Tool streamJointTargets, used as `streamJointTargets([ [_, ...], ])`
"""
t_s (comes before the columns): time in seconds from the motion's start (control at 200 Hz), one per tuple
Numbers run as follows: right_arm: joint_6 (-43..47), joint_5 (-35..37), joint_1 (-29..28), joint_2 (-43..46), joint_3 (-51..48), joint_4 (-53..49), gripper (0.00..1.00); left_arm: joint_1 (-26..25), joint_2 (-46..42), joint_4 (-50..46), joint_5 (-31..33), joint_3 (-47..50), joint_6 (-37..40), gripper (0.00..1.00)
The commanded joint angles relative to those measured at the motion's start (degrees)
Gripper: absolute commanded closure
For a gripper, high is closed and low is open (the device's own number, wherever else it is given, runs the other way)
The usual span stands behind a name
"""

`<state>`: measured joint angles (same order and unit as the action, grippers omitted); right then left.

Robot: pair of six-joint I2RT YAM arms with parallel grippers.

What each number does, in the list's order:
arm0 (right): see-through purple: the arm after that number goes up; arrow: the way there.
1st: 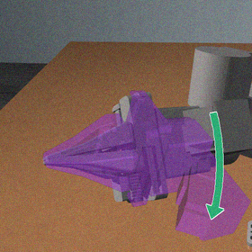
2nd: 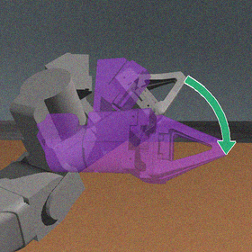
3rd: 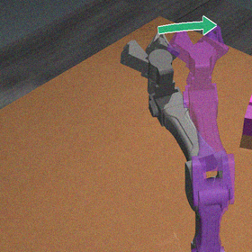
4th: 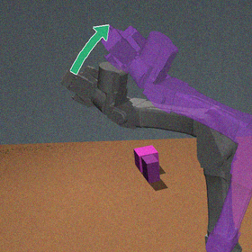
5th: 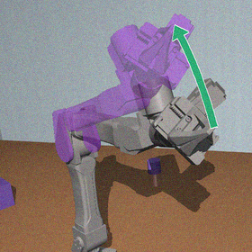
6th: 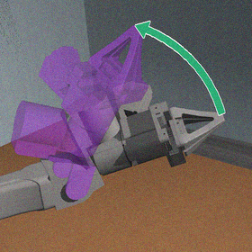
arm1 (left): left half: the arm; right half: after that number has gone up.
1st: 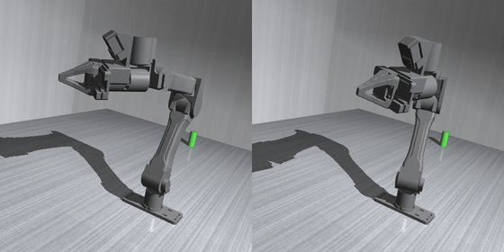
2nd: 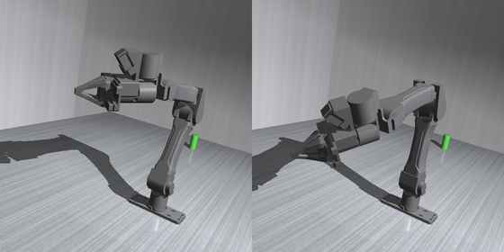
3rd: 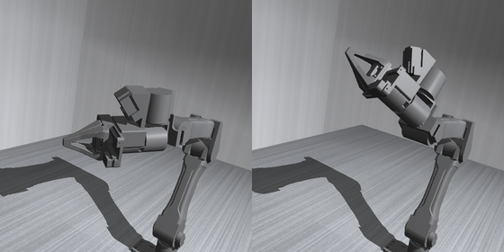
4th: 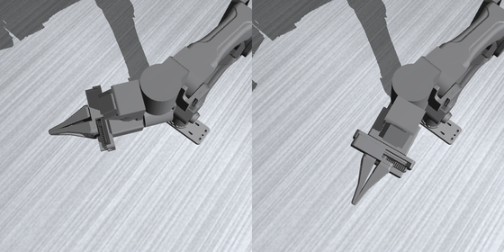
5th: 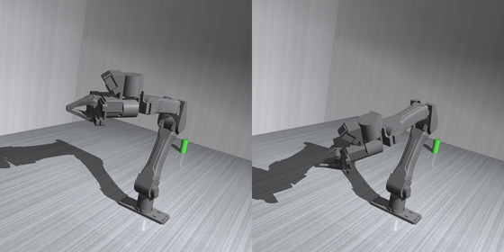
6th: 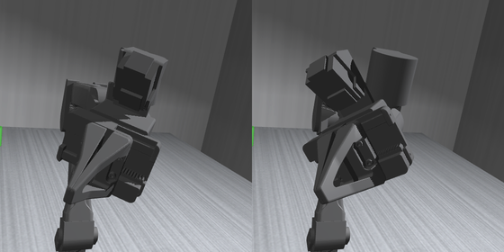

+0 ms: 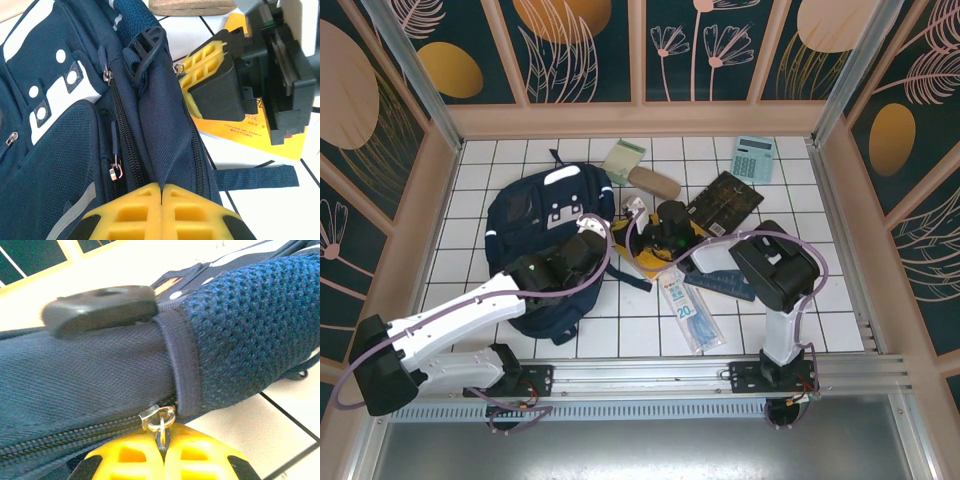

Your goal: Pack the student bag

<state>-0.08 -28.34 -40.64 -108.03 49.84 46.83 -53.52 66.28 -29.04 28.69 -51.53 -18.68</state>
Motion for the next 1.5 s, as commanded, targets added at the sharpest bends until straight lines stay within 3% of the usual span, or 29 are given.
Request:
streamJointTargets([
  [0.0, 1.26, 3.46, -0.96, 4.16, -2.15, 0.43, 1.00, 0.06, 1.25, 5.01, 2.21, -1.37, -1.22, 1.00],
  [0.691, 2.50, 11.94, -10.82, 15.93, -12.97, -5.22, 1.00, 3.06, 7.17, 10.86, 4.58, -3.13, -4.80, 1.00],
  [0.901, 2.27, 15.84, -13.69, 18.03, -14.95, -4.83, 1.00, 4.31, 8.66, 14.44, -1.21, -3.83, -7.64, 1.00],
  [1.106, 2.76, 17.58, -15.34, 18.38, -15.08, -4.87, 1.00, 9.74, 7.01, 18.81, -10.61, -3.15, -11.40, 1.00],
  [1.496, 5.84, 22.56, -21.40, 16.76, -12.59, -7.96, 1.00, 12.74, 9.17, 20.06, -14.82, -5.47, -12.95, 1.00],
])
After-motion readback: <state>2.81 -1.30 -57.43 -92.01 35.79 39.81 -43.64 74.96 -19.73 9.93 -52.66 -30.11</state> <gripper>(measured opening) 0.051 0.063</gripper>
